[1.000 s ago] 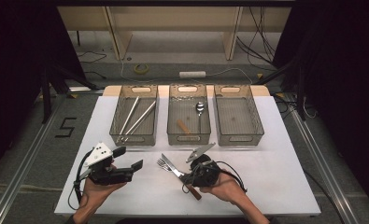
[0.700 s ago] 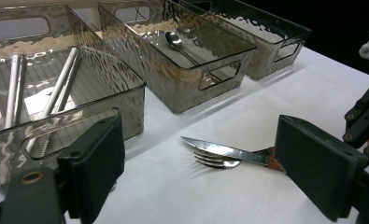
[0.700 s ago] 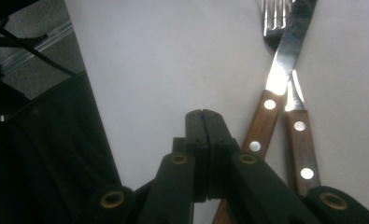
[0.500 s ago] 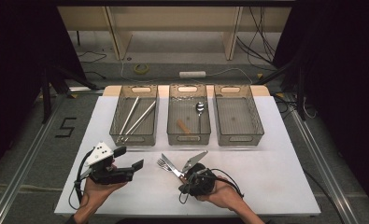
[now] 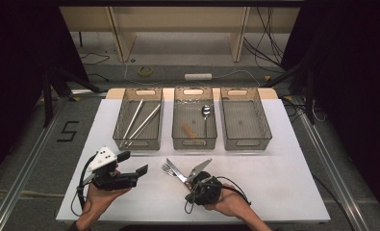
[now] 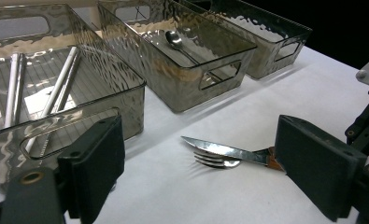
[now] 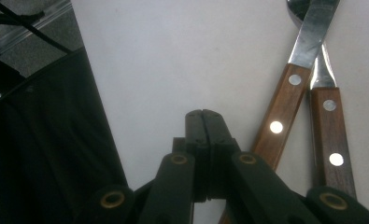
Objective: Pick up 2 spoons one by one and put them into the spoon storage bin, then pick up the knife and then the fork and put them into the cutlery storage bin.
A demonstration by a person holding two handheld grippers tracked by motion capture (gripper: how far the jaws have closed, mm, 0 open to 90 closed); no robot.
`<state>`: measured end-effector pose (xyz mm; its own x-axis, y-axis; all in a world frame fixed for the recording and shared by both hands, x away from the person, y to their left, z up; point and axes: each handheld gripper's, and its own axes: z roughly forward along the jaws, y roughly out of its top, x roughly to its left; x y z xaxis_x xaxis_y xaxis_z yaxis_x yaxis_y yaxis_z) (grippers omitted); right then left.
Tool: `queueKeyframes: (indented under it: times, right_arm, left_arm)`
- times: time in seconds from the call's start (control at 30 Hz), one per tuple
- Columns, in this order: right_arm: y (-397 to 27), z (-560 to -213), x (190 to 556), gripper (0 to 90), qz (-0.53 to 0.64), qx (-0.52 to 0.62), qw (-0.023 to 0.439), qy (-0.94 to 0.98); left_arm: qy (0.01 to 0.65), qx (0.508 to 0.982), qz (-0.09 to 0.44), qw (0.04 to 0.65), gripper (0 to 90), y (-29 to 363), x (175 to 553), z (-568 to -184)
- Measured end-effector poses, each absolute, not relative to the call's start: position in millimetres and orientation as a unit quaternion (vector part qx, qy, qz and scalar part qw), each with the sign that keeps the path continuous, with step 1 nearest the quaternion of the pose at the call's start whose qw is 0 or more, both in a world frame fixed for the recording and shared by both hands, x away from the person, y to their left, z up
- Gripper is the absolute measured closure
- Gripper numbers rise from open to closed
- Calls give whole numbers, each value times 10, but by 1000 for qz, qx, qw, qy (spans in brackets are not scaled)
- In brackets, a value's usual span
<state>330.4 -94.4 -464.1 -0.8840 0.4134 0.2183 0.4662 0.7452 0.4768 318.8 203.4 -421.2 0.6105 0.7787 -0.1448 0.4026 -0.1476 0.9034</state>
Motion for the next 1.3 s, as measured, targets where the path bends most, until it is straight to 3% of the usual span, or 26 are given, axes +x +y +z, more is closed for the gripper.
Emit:
queueKeyframes:
  times: [1.3]
  right_arm:
    - [-1227,-4663,3619,900,-214,-271,-9,-938]
  left_arm:
    - [399,737,184,513,161,2049,3168,-4212]
